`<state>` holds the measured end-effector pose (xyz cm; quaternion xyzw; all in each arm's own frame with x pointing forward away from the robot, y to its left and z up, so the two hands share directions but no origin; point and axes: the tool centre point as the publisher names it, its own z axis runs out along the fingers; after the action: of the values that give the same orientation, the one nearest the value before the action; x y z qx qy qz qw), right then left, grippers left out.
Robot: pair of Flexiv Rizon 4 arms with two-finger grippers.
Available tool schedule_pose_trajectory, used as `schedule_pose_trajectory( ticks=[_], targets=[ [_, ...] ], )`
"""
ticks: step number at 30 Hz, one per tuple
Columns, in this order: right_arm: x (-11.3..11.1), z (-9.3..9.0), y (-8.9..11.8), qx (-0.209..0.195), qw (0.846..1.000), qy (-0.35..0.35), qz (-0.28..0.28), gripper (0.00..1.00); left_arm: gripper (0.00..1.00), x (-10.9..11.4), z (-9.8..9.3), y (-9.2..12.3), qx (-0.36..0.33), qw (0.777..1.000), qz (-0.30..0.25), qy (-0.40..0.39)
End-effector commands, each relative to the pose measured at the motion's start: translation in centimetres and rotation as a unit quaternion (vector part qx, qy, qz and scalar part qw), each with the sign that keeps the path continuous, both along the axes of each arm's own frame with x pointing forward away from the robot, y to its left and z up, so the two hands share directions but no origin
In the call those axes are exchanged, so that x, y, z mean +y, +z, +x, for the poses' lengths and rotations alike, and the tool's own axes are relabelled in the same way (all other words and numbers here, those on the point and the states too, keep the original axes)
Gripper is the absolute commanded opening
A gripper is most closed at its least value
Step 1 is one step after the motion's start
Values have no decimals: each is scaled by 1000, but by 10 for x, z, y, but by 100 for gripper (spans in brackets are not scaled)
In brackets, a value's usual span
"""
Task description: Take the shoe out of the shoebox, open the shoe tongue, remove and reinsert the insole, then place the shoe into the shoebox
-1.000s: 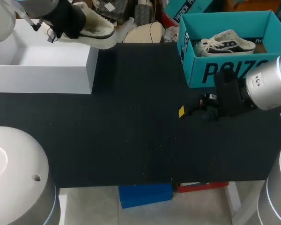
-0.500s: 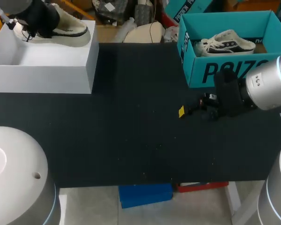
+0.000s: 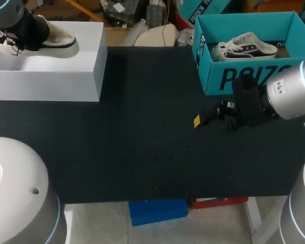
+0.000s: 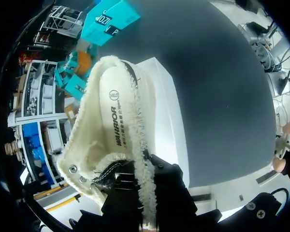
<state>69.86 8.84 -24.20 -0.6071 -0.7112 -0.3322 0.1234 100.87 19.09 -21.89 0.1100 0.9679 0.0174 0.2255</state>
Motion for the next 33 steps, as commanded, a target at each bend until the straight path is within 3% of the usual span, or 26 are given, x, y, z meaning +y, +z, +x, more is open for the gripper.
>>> schedule_pose_trajectory(
  ticks=[1, 13, 23, 32, 33],
  targets=[
    [1, 0, 0, 0, 1000, 0, -1, 100, 0, 6, 13, -18, 7, 1000, -5, 3],
    [1, 0, 0, 0, 1000, 0, -1, 100, 0, 11, 29, -69, 32, 999, -11, 6],
    [1, 0, 0, 0, 1000, 0, -1, 100, 0, 11, 28, -110, 65, 998, -19, 11],
    [1, 0, 0, 0, 1000, 0, -1, 100, 0, 14, 29, -126, 82, 996, -18, 13],
    [1, 0, 0, 0, 1000, 0, -1, 100, 10, 14, 29, -126, 83, 996, -18, 14]
  ],
)
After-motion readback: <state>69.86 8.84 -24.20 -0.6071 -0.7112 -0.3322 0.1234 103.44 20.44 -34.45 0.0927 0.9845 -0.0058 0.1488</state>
